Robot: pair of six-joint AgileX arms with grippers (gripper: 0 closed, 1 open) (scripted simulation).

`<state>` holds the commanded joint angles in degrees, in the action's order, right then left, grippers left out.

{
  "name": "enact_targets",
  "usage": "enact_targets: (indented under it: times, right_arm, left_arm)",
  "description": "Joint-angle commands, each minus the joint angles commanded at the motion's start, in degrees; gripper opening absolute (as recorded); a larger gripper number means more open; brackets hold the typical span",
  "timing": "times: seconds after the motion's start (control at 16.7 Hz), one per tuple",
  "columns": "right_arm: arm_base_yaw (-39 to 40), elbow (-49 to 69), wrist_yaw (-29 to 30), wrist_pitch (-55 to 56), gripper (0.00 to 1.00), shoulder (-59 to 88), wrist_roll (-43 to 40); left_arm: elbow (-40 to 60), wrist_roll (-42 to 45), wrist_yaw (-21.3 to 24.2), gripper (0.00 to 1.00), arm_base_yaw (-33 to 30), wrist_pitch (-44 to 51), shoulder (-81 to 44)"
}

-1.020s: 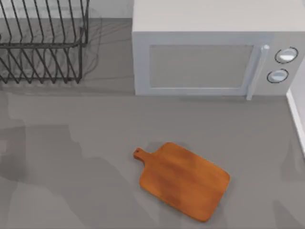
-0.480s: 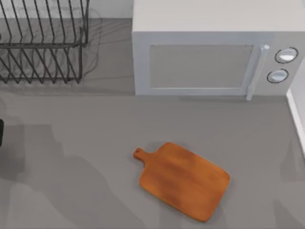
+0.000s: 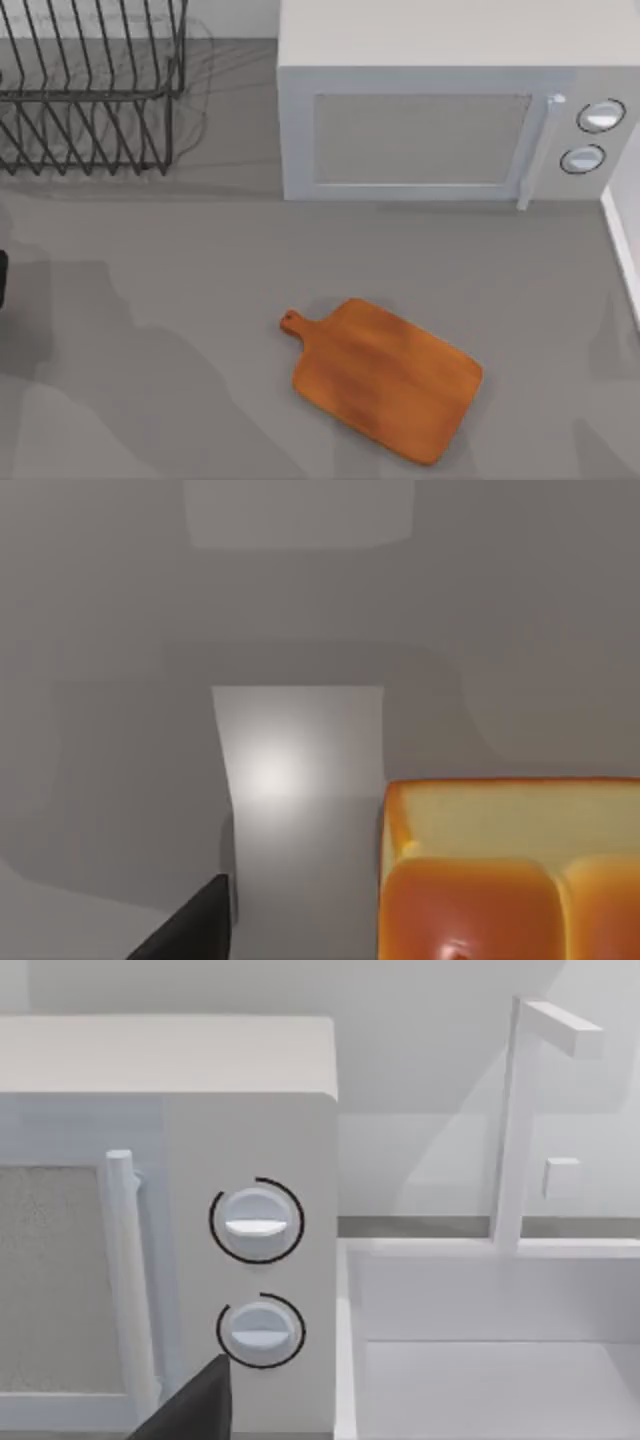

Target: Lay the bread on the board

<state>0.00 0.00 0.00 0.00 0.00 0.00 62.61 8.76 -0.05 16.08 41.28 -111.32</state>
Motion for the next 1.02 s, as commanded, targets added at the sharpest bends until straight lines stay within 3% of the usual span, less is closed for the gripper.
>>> enact_targets:
  times: [0.36,1.02]
  right_arm:
    - [0.0,0.0,0.0,0.0,1.0,0.0,0.0]
    - [0.0,0.0,0.0,0.0,1.0,0.0,0.0]
  left_arm:
    - [0.0,0.0,0.0,0.02,0.0,0.0,0.0]
    - [1.5,-0.2,0.4,0.0,0.0,1.8,2.1]
